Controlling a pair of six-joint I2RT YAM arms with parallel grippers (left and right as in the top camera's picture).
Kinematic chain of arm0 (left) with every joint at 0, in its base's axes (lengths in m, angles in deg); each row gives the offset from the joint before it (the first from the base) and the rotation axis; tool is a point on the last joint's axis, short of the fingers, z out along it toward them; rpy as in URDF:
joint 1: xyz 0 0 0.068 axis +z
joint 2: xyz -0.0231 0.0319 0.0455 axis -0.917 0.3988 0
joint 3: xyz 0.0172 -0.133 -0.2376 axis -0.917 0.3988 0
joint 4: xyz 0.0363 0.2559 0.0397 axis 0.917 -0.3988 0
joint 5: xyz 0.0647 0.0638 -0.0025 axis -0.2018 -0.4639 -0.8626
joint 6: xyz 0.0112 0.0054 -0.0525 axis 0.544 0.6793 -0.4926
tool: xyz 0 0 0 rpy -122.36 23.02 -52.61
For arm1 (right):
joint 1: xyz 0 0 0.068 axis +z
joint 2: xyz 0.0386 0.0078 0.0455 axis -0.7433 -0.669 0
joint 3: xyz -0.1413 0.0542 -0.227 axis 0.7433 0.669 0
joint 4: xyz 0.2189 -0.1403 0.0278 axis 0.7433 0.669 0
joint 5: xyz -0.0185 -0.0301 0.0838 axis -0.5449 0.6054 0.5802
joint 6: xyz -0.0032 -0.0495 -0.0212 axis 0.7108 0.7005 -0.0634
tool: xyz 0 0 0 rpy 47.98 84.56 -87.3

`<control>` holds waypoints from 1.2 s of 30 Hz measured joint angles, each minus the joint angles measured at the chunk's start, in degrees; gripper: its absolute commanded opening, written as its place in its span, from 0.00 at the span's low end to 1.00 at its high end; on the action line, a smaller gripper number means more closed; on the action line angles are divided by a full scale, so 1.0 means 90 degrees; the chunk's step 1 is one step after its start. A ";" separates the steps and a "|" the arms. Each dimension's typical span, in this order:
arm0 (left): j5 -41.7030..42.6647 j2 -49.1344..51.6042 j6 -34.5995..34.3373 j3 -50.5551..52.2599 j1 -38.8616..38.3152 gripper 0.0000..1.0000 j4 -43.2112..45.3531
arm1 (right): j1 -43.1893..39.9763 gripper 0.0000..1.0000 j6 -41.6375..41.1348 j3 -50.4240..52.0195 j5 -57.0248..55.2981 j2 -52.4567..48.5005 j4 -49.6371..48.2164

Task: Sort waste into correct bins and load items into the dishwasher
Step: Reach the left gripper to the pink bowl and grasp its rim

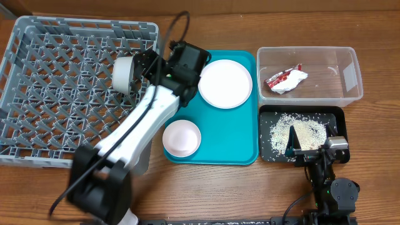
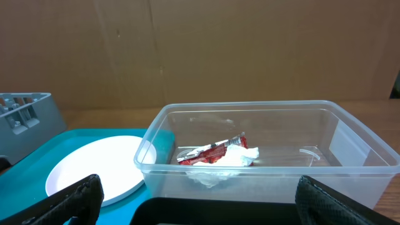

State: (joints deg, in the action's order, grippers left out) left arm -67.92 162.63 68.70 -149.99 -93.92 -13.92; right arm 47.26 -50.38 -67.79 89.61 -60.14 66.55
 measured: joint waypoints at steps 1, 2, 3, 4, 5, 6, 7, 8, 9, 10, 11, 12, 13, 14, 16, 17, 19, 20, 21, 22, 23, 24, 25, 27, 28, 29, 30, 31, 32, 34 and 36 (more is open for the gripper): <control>0.0294 -0.0304 -0.0189 0.0000 0.0000 0.81 -0.0138 | -0.0002 1.00 0.0002 0.0000 0.0000 0.0000 0.0000; 0.0619 -0.0634 -0.0342 0.0000 0.0002 1.00 -0.0277 | 0.0000 1.00 -0.0002 0.0000 -0.0002 0.0000 -0.0002; 0.0957 -0.0986 -0.0478 0.0000 0.0000 1.00 -0.0381 | 0.0000 1.00 0.0000 0.0000 0.0000 0.0000 0.0000; 0.1418 -0.1430 -0.0682 -0.0005 -0.0005 1.00 -0.0508 | -0.0002 1.00 0.0002 0.0000 0.0000 0.0000 0.0000; 0.1809 -0.1797 -0.0789 -0.0015 -0.0024 1.00 -0.0617 | -0.0002 1.00 0.0000 0.0000 -0.0002 0.0000 0.0000; 0.2006 -0.1989 -0.0823 -0.0024 -0.0039 1.00 -0.0661 | 0.0000 1.00 0.0000 0.0000 0.0002 0.0000 0.0000; 0.2572 -0.2290 -0.0908 -0.0041 -0.0058 1.00 -0.0806 | -0.0002 1.00 0.0000 0.0000 0.0000 0.0000 -0.0005; 0.3031 -0.2533 -0.0957 -0.0041 -0.0078 1.00 -0.0933 | -0.0002 1.00 0.0002 0.0000 0.0002 0.0000 0.0000; 0.3534 -0.2742 -0.0993 -0.0049 -0.0083 1.00 -0.1071 | 0.0000 1.00 0.0000 0.0000 0.0000 0.0000 -0.0002; 0.4129 -0.2946 -0.1027 -0.0051 -0.0085 1.00 -0.1260 | -0.0002 1.00 0.0000 0.0000 0.0000 0.0000 0.0002; 0.4568 -0.3075 -0.1064 -0.0051 -0.0087 1.00 -0.1409 | 0.0000 1.00 0.0000 0.0000 0.0000 0.0000 0.0002; 0.5022 -0.3169 -0.1090 -0.0056 -0.0087 0.99 -0.1581 | 0.0000 1.00 0.0000 0.0000 0.0000 0.0000 -0.0002; 0.5360 -0.3213 -0.1154 -0.0058 -0.0090 0.95 -0.1746 | -0.0002 1.00 0.0000 0.0000 0.0000 0.0000 0.0000; 0.5644 -0.3218 -0.1263 -0.0063 -0.0097 0.91 -0.1945 | -0.0002 1.00 0.0000 0.0000 0.0000 0.0000 -0.0002; 0.6011 -0.3094 -0.1545 -0.0049 -0.0114 0.81 -0.2351 | 0.0000 1.00 0.0000 0.0000 -0.0002 0.0000 0.0002; 0.6096 -0.2999 -0.1710 -0.0017 -0.0119 0.76 -0.2501 | 0.0000 1.00 0.0000 0.0000 0.0000 0.0000 0.0000; 0.6159 -0.2562 -0.2293 0.0255 -0.0117 0.72 -0.2812 | -0.0002 1.00 0.0002 0.0000 0.0000 0.0000 -0.0002; 0.6149 -0.2380 -0.2518 0.0389 -0.0117 0.70 -0.2858 | 0.0000 1.00 -0.0002 0.0000 0.0000 0.0000 -0.0002; 0.6122 -0.2195 -0.2727 0.0537 -0.0117 0.66 -0.2854 | 0.0000 1.00 0.0000 0.0000 0.0000 0.0000 0.0000; 0.6108 -0.1977 -0.2924 0.0685 -0.0117 0.63 -0.2827 | -0.0002 1.00 0.0000 0.0000 0.0000 0.0000 -0.0002; 0.6110 -0.1719 -0.3072 0.0833 -0.0117 0.61 -0.2747 | 0.0000 1.00 0.0002 0.0000 0.0000 0.0000 0.0000; 0.6135 -0.1450 -0.3184 0.0957 -0.0117 0.57 -0.2642 | 0.0000 1.00 0.0000 0.0000 0.0000 0.0000 0.0000; 0.6161 -0.1236 -0.3266 0.1037 -0.0119 0.54 -0.2574 | 0.0000 1.00 0.0000 0.0000 0.0000 0.0000 0.0000; 0.6186 -0.0770 -0.3395 0.1105 -0.0119 0.45 -0.2594 | 0.0000 1.00 0.0000 0.0000 0.0000 0.0000 -0.0002; 0.6171 -0.0590 -0.3458 0.1107 -0.0117 0.41 -0.2640 | 0.0000 1.00 0.0002 0.0000 0.0000 0.0000 0.0002; 0.6127 -0.0432 -0.3546 0.1107 -0.0117 0.40 -0.2710 | 0.0000 1.00 0.0002 0.0000 0.0002 0.0000 0.0002; 0.6086 -0.0294 -0.3636 0.1110 -0.0107 0.38 -0.2795 | 0.0000 1.00 -0.0002 0.0000 0.0000 0.0000 0.0000; 0.6057 -0.0187 -0.3713 0.1115 -0.0068 0.38 -0.2837 | -0.0002 1.00 0.0002 0.0000 0.0000 0.0000 0.0000; 0.6054 -0.0126 -0.3762 0.1120 -0.0029 0.39 -0.2834 | -0.0002 1.00 0.0000 0.0000 0.0000 0.0000 0.0002; 0.6030 -0.0075 -0.3823 0.1120 0.0104 0.42 -0.2807 | -0.0002 1.00 -0.0002 0.0000 0.0000 0.0000 -0.0002; 0.6001 -0.0075 -0.3900 0.1120 0.0265 0.45 -0.2790 | 0.0000 1.00 -0.0002 0.0000 0.0000 0.0000 0.0000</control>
State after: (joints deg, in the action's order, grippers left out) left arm -13.91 161.95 33.59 -139.91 -91.53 -39.03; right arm 47.26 -50.40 -67.79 89.61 -60.14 66.55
